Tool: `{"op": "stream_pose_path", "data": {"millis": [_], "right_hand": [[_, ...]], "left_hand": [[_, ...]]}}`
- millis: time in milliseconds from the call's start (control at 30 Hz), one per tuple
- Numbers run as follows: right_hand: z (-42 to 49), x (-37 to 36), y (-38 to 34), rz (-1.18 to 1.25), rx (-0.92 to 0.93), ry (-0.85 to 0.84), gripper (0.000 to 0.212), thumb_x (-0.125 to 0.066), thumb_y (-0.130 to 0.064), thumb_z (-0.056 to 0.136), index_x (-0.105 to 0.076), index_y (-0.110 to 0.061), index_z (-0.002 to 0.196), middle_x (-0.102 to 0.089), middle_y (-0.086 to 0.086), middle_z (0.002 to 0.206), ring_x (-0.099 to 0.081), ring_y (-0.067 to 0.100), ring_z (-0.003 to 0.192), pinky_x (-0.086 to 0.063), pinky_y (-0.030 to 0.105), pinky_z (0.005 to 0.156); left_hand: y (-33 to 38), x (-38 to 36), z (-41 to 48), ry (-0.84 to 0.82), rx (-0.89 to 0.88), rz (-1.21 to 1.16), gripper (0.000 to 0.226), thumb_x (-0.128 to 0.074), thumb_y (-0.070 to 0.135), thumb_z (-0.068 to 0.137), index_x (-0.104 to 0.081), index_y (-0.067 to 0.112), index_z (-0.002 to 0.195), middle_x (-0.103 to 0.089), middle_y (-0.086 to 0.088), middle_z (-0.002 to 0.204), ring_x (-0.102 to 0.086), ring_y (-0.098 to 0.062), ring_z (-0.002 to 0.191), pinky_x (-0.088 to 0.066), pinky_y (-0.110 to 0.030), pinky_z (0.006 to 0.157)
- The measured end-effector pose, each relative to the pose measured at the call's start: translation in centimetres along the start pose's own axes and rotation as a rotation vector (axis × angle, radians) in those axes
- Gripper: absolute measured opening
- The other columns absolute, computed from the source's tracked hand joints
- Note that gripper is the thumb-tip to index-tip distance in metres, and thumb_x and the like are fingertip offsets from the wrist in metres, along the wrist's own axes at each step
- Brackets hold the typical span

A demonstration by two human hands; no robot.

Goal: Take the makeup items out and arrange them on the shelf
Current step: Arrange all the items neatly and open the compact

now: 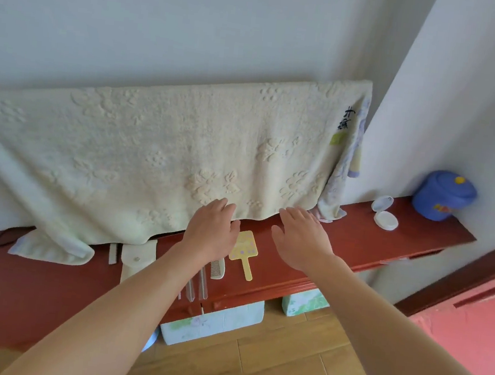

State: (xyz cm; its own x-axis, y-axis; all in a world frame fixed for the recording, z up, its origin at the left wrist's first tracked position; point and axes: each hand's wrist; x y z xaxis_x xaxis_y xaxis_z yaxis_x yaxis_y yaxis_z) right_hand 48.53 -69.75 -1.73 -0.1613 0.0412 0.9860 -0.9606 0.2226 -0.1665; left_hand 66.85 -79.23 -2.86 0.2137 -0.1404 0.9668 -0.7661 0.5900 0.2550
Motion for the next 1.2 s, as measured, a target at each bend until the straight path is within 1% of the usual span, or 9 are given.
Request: {"op": "stream_pose_path", "data": {"millis": [133,333,467,567,833,900,1033,1100,1200], "right_hand": [[-2.6,0.8,2.7,0.059,-0.094,0.066,0.037,-0.034,-0.038,0.097,-0.052,-0.017,0.121,-0.053,-0.003,0.128,-0.042,0.017,0.124,-0.032,0.034,0.107],[-6.1,3.0,8.1,0.084,-0.177,0.103,0.040,-0.034,-0.037,0.097,-0.051,-0.017,0.127,-0.054,-0.001,0.131,-0.043,0.020,0.127,-0.031,0.035,0.108],[-8.4,4.5,12.3,0.085,-0.198,0.114,0.042,-0.035,-0.037,0.097,-0.051,-0.014,0.128,-0.052,0.000,0.135,-0.039,0.020,0.131,-0.030,0.035,0.110],[-10.3,5.5,15.6,0.086,-0.205,0.101,0.047,-0.036,-0.036,0.098,-0.046,-0.012,0.138,-0.049,0.002,0.141,-0.037,0.020,0.133,-0.030,0.036,0.110],[-12.5,6.0,22.9,0.072,-0.253,0.133,0.029,-0.038,-0.033,0.094,-0.055,-0.013,0.103,-0.058,0.000,0.104,-0.049,0.022,0.103,-0.042,0.036,0.091],[-12.3,6.0,24.0,0.072,-0.257,0.142,0.031,-0.038,-0.034,0.094,-0.057,-0.012,0.107,-0.059,0.001,0.110,-0.049,0.022,0.107,-0.041,0.037,0.095],[-11.3,5.9,25.9,0.051,-0.267,0.151,0.042,-0.039,-0.035,0.096,-0.053,-0.011,0.129,-0.057,0.001,0.126,-0.045,0.021,0.121,-0.036,0.036,0.105],[-10.7,5.7,26.9,0.036,-0.279,0.157,0.040,-0.039,-0.036,0.096,-0.053,-0.013,0.126,-0.057,-0.001,0.123,-0.046,0.020,0.117,-0.036,0.035,0.103],[-9.8,5.5,28.5,0.019,-0.309,0.162,0.042,-0.039,-0.036,0.097,-0.053,-0.012,0.128,-0.056,0.000,0.128,-0.044,0.021,0.122,-0.034,0.035,0.107]], "left_hand": [[2.9,-0.3,0.1,0.008,-0.071,0.005,0.040,-0.039,0.031,0.102,-0.052,0.007,0.132,-0.052,-0.009,0.136,-0.047,-0.026,0.127,-0.039,-0.041,0.106],[8.7,-1.0,0.5,0.011,-0.109,0.013,0.039,-0.037,0.032,0.101,-0.054,0.009,0.127,-0.056,-0.005,0.124,-0.053,-0.026,0.118,-0.044,-0.041,0.100],[13.8,-1.7,0.3,0.004,-0.132,0.024,0.043,-0.037,0.033,0.103,-0.048,0.009,0.138,-0.050,-0.008,0.140,-0.046,-0.026,0.131,-0.040,-0.041,0.109],[17.1,-2.5,0.5,0.025,-0.132,0.011,0.044,-0.038,0.033,0.103,-0.048,0.009,0.139,-0.050,-0.008,0.141,-0.045,-0.025,0.132,-0.038,-0.040,0.109],[23.3,-5.2,1.7,0.063,-0.180,-0.034,0.044,-0.037,0.034,0.103,-0.050,0.012,0.138,-0.056,-0.003,0.134,-0.051,-0.020,0.124,-0.044,-0.037,0.104],[24.4,-5.7,2.5,0.067,-0.195,-0.036,0.043,-0.039,0.034,0.103,-0.049,0.013,0.139,-0.054,-0.002,0.137,-0.049,-0.020,0.127,-0.041,-0.036,0.105],[25.6,-6.7,4.9,0.057,-0.219,-0.032,0.038,-0.038,0.031,0.102,-0.053,0.012,0.131,-0.054,-0.004,0.135,-0.049,-0.022,0.127,-0.042,-0.039,0.106],[26.1,-7.4,6.4,0.059,-0.249,-0.030,0.035,-0.037,0.030,0.100,-0.055,0.013,0.125,-0.056,-0.003,0.127,-0.052,-0.023,0.121,-0.045,-0.040,0.102],[27.1,-8.3,8.6,0.075,-0.317,-0.019,0.035,-0.041,0.026,0.099,-0.055,0.013,0.128,-0.057,-0.002,0.124,-0.053,-0.022,0.118,-0.045,-0.039,0.101]]}}
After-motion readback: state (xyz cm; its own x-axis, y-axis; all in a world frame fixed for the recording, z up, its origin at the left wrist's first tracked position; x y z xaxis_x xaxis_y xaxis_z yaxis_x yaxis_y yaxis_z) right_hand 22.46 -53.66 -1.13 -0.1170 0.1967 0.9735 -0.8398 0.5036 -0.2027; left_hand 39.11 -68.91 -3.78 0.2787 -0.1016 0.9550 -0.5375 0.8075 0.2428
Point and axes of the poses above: each hand's wrist, its own z-axis towards the middle knuckle, its own x-axis out of the back of the hand, y = z × x
